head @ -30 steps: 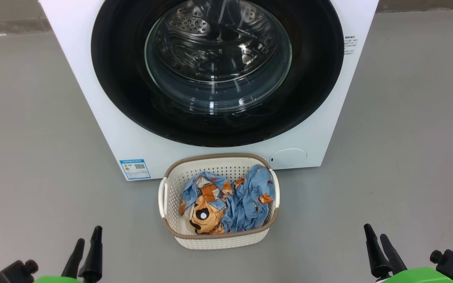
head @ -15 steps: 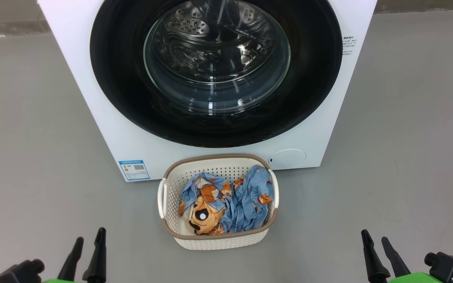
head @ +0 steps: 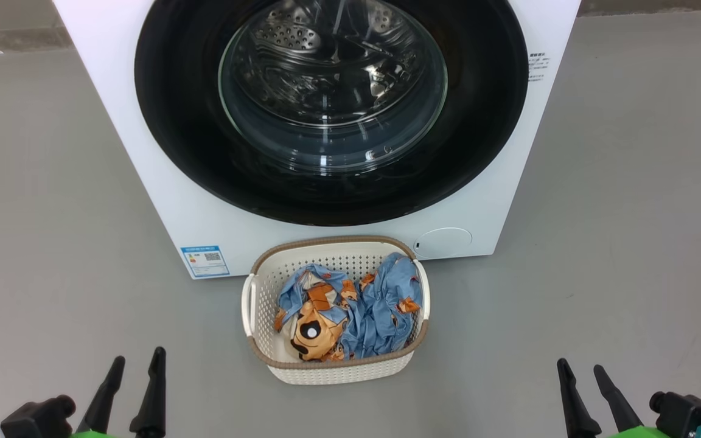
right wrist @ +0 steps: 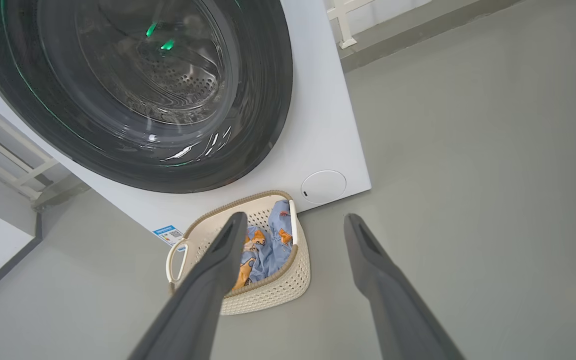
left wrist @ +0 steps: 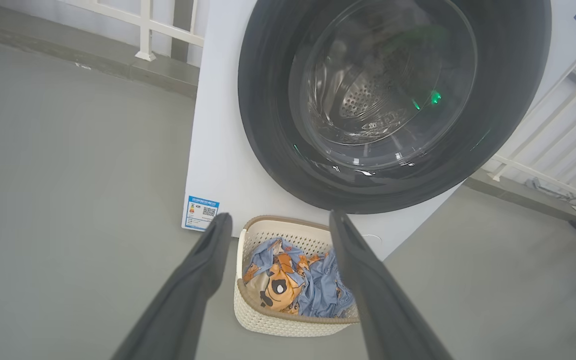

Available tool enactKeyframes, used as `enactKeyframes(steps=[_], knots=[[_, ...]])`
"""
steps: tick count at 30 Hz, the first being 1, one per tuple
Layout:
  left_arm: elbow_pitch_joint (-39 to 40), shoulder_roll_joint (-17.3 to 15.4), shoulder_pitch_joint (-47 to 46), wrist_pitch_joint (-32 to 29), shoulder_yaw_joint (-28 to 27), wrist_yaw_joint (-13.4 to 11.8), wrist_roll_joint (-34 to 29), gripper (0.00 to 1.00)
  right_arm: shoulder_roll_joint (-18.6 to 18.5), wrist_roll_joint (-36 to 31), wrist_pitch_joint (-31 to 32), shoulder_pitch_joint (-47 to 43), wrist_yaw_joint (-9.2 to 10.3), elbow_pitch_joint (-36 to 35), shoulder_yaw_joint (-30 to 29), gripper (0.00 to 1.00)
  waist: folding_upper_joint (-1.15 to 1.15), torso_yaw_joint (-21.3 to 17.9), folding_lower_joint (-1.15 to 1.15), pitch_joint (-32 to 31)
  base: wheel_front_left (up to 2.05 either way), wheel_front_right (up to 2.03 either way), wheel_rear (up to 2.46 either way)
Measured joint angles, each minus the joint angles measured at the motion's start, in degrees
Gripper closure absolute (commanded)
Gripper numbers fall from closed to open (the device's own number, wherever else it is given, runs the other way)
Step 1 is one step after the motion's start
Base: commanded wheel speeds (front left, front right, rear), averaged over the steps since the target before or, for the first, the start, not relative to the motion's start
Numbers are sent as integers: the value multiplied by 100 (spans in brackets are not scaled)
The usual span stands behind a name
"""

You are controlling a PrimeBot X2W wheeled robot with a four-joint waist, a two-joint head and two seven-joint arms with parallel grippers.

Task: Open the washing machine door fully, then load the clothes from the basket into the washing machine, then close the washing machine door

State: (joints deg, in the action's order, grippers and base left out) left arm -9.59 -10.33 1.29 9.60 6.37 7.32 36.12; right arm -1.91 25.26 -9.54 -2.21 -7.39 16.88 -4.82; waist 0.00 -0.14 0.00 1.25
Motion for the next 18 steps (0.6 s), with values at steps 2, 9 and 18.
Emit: enactKeyframes(steps=[2, 9, 18], knots=[[22, -22, 3, 11, 20, 0, -92, 0, 0, -107, -20, -27, 0, 0, -16, 0, 0, -3, 0, 9, 0, 0, 0], [68, -114, 19, 131, 55, 1, -478, 0, -3, -525, -124, -26, 0, -47, -57, 0, 0, -20, 0, 18, 0, 0, 0], [88, -158, 110, 261, 79, 1, -789, 0, -7, -994, -277, -27, 0, -86, -110, 0, 0, -34, 0, 10, 0, 0, 0]])
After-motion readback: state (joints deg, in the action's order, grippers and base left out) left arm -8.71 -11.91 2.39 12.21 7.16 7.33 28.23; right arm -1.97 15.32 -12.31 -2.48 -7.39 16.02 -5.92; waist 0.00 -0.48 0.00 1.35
